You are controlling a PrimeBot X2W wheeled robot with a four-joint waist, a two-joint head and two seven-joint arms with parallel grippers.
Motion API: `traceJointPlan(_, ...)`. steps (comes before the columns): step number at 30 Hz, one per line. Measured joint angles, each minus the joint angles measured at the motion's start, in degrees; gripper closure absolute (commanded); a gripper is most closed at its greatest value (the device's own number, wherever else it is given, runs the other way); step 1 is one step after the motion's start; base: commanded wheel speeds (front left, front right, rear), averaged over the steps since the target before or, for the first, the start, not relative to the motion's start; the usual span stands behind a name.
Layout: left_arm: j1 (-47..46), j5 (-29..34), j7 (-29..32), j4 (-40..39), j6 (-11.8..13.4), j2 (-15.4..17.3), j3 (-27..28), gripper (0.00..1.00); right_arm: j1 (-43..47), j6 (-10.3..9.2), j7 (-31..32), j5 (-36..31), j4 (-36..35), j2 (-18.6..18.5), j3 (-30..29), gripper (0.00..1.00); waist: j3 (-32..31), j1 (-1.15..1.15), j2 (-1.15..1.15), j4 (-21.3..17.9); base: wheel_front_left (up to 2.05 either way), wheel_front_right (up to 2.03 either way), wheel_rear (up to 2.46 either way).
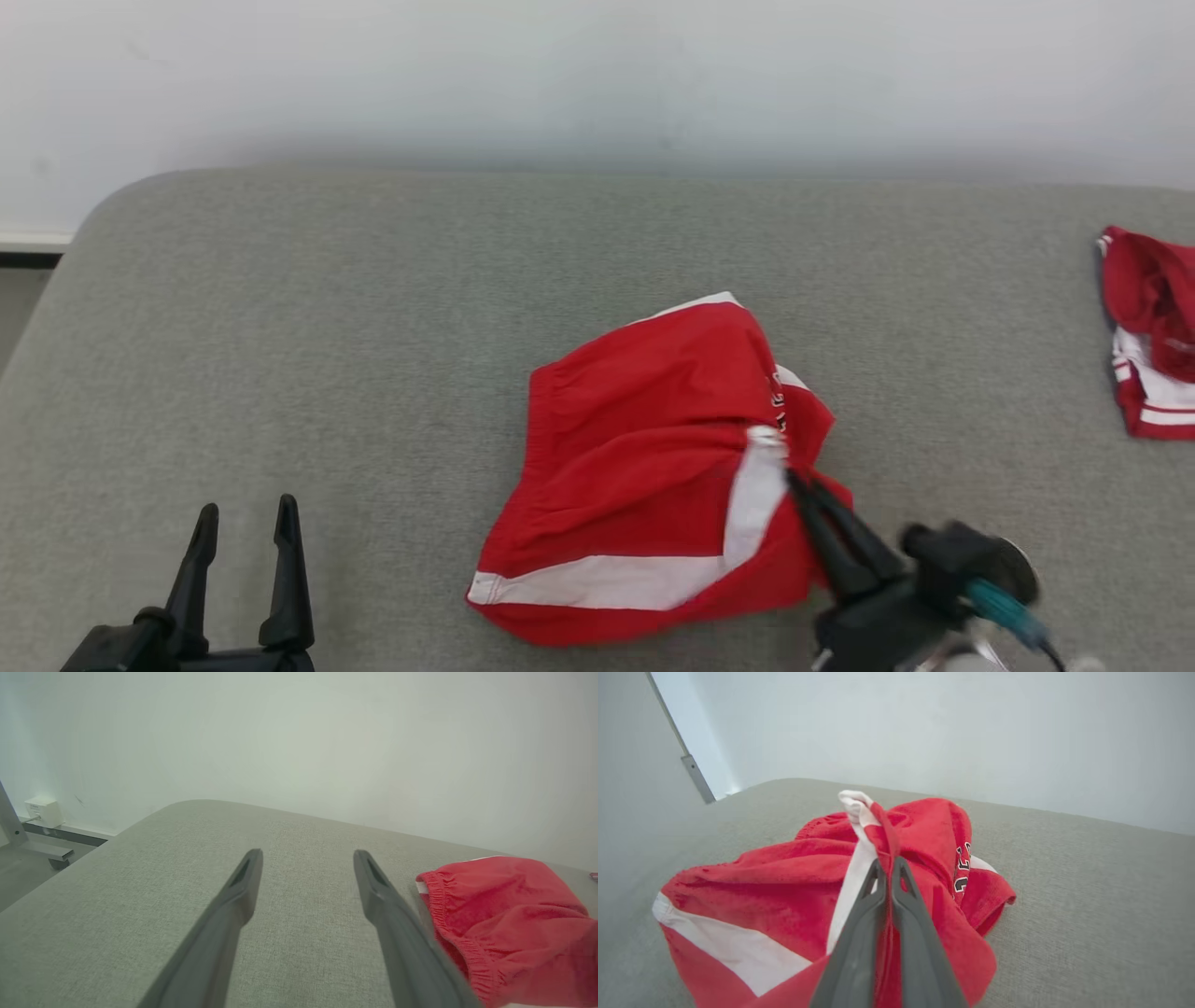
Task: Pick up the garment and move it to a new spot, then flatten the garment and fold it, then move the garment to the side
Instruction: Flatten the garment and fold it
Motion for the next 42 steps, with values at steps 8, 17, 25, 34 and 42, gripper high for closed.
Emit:
traceJointPlan(8,0.09,-0.15,0.00,0.44,0.00,-0.01,-1.18,0.00,12.98,0.00,0.00,3.50,-8.27,4.53,-12.52,1.00,0.49,0.00,0.00,-3.73,0.00,0.00,0.00)
traceJointPlan(17,-0.37,-0.07,0.00,0.47,0.00,-0.02,-1.69,0.00,15.07,0.00,-0.01,4.87,-9.34,8.25,-20.46,0.00,0.67,0.00,0.00,-6.10,0.00,0.00,0.00)
traceJointPlan(25,0.37,0.57,0.00,0.47,-0.01,-0.02,-0.90,0.00,14.99,0.00,-0.01,-0.05,-13.12,7.39,-21.96,0.00,-0.60,0.00,0.00,-7.00,0.00,0.00,0.00)
traceJointPlan(34,2.18,2.72,0.00,0.09,-0.09,0.01,-0.71,0.00,15.02,0.00,-0.01,-3.38,-15.45,5.57,-22.20,0.00,-3.10,0.00,0.00,-7.28,0.00,0.00,0.00)
traceJointPlan(42,4.85,4.75,0.00,-1.25,0.07,0.35,1.00,0.00,17.41,0.00,-0.01,-3.87,-14.47,5.43,-21.49,0.00,-5.20,-0.01,0.00,-6.96,0.00,0.00,0.00)
